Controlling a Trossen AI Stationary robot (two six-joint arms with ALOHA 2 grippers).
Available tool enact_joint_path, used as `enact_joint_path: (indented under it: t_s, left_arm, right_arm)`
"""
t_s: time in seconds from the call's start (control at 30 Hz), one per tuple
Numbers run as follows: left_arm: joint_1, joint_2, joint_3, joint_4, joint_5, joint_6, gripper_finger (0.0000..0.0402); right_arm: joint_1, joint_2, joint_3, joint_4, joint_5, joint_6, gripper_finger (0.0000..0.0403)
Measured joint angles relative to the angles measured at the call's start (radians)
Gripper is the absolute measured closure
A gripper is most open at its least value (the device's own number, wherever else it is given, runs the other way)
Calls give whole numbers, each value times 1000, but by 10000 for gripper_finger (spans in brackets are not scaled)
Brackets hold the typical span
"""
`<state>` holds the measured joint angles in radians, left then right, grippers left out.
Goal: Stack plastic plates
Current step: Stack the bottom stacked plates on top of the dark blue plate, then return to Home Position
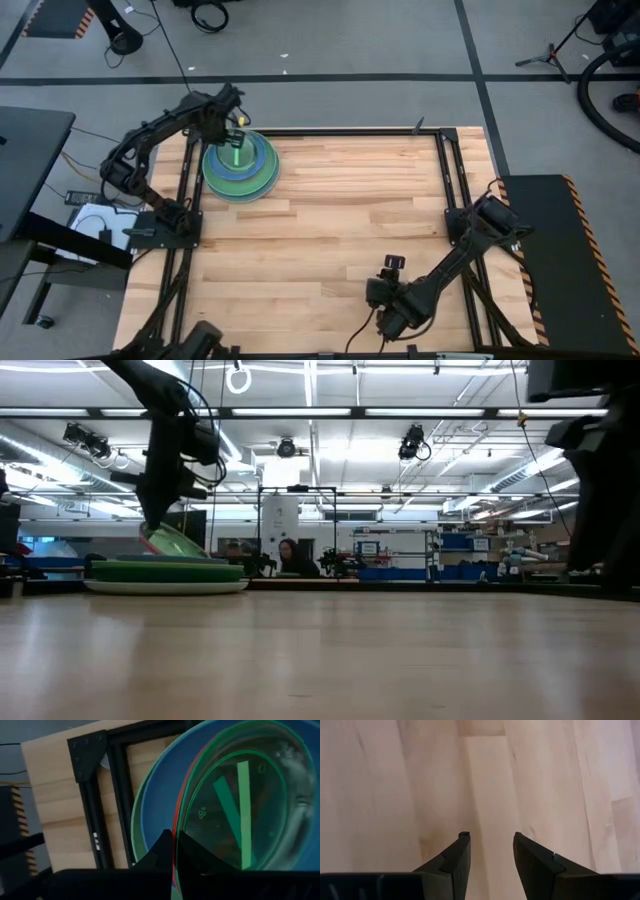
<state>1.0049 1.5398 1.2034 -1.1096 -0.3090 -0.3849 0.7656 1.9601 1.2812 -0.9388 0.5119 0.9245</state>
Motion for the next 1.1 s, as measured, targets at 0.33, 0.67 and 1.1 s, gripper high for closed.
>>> enact_joint_path:
  t_s: [0.33,0.67,1.1]
  left_arm:
    - [9,12,0,-3,-20,-18,382]
    - [5,12,0,-10,-21,0,326]
    - [-10,-8,0,-38,-19,30,253]
  right_arm:
    - [31,0,0,-3,19,18,248]
    - [33,0,0,-7,38,15,248]
    - [53,-2,0,-20,56,-33,248]
